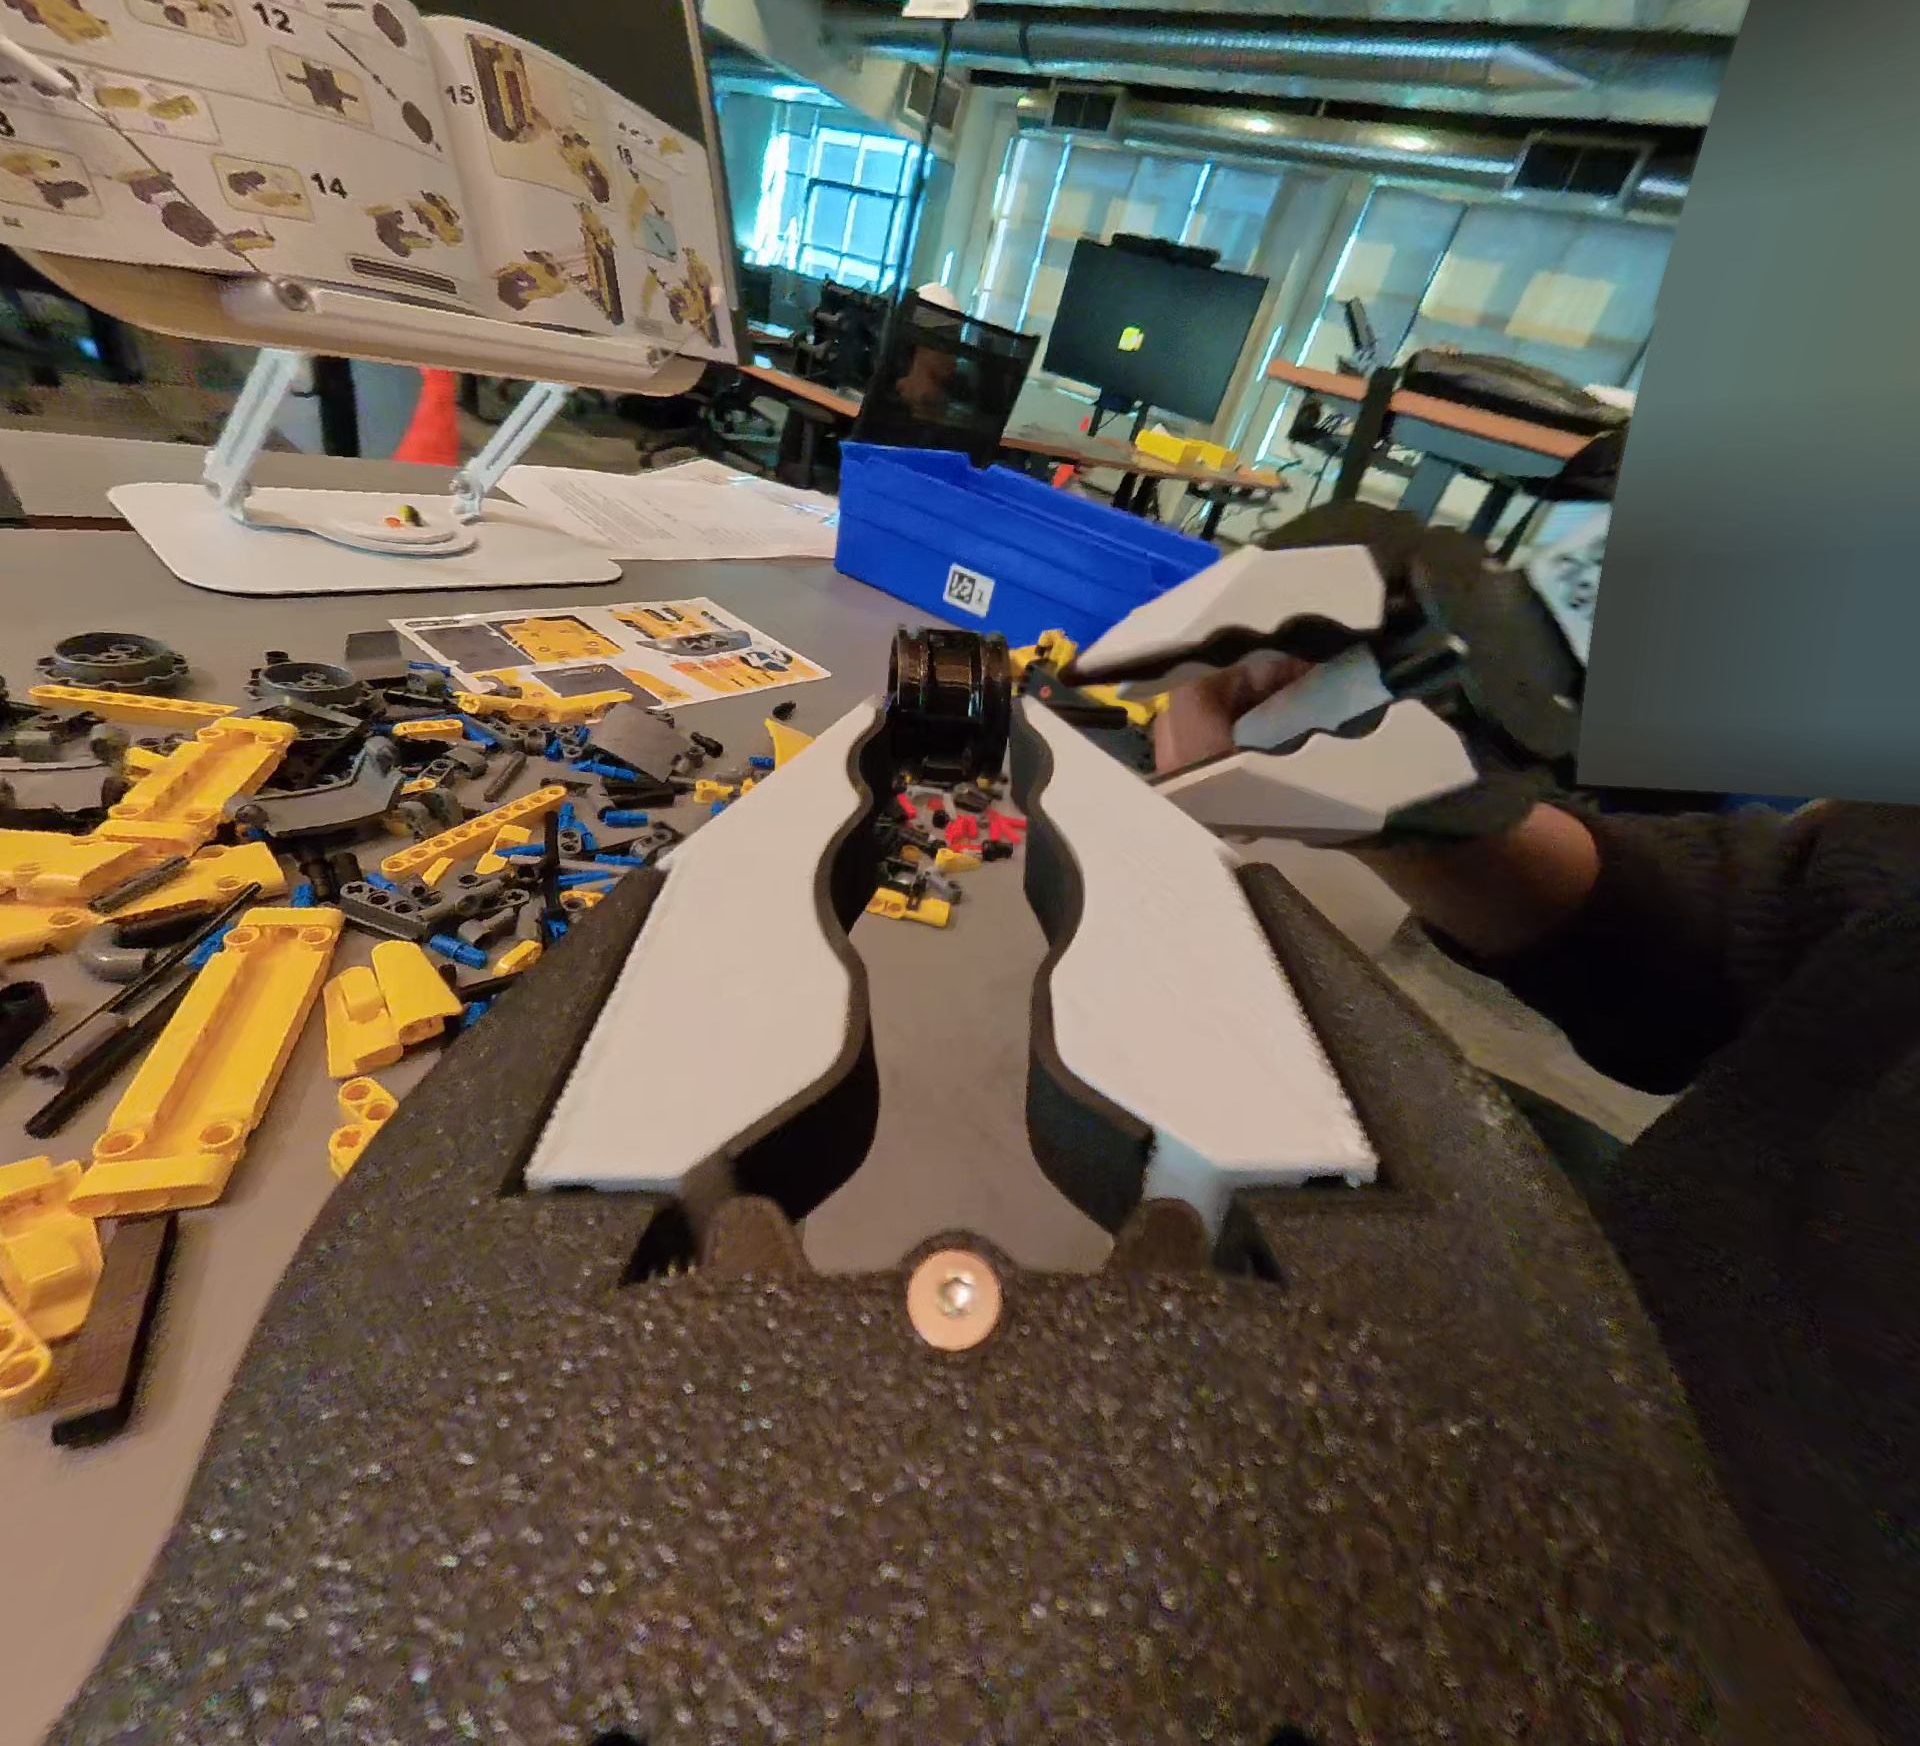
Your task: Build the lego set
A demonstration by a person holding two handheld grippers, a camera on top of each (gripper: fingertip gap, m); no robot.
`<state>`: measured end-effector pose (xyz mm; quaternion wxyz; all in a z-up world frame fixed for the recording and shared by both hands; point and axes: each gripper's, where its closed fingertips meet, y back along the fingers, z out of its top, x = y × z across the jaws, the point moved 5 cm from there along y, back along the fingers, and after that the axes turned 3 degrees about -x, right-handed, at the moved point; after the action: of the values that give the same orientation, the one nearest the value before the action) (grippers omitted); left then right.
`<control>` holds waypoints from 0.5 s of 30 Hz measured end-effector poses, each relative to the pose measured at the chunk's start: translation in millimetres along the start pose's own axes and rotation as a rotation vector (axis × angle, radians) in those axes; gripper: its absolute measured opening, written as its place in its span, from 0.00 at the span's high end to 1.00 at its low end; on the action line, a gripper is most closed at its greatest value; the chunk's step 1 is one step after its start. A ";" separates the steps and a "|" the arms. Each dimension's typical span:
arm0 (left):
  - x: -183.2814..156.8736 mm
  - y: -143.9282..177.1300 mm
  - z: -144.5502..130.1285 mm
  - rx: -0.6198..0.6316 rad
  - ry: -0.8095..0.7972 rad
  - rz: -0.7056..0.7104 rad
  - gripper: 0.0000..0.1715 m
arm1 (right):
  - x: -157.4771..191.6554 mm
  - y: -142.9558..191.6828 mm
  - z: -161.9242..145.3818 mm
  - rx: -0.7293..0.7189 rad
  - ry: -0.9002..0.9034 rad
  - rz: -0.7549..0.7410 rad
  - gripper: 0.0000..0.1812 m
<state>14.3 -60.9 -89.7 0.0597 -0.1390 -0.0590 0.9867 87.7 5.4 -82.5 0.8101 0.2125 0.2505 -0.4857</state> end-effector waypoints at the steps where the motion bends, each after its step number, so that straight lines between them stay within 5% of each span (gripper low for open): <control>1: 1.6 0.7 1.0 -0.010 0.018 -0.030 0.88 | -4.8 2.4 -0.4 -0.038 -0.099 0.034 0.80; 6: -4.1 -3.5 5.9 -0.041 0.066 -0.243 0.88 | -29.7 5.9 -4.0 -0.225 -0.556 0.300 0.64; 10: -6.2 -15.0 11.1 -0.027 0.065 -0.286 0.88 | -28.4 -5.0 -11.5 -0.238 -0.678 0.546 0.57; 15: 0.8 -28.5 6.8 0.023 0.046 -0.282 0.88 | -43.0 -13.0 -19.6 -0.344 -0.787 0.588 0.63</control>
<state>14.5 -33.4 -79.7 0.2009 -0.1512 -0.0651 0.9657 54.9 40.5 -72.9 0.9683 -0.0608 -0.0672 -0.2326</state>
